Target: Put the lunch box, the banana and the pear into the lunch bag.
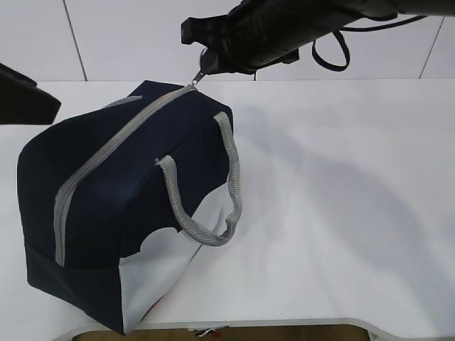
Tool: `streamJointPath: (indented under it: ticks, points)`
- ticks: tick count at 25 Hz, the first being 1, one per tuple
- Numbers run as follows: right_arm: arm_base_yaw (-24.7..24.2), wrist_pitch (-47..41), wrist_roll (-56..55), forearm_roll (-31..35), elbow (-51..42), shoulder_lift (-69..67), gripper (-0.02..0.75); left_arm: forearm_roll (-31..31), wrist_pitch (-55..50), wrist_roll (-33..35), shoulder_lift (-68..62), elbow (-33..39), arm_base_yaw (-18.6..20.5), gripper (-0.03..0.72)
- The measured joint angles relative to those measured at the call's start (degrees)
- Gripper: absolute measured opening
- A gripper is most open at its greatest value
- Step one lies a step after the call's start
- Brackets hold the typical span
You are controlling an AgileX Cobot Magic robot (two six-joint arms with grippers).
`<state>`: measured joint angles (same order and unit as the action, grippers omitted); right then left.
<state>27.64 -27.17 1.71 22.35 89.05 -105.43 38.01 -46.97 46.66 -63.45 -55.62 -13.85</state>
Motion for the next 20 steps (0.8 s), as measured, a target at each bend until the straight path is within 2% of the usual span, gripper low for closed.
streamJointPath:
  ticks: [6,11,20]
  points:
    - [0.0,-0.5,1.4,1.4,0.5,0.0,0.013,-3.4,-1.6,-6.6,-2.9,-6.7,0.0,0.43]
    - [0.0,-0.7,1.5,1.7,0.5,0.0,0.013,-3.4,-4.4,-7.4,-11.2,-12.6,0.0,0.43]
    - [0.0,-0.7,1.7,1.8,0.5,0.0,0.013,-2.6,-15.8,-9.1,-24.7,-24.1,0.0,0.43]
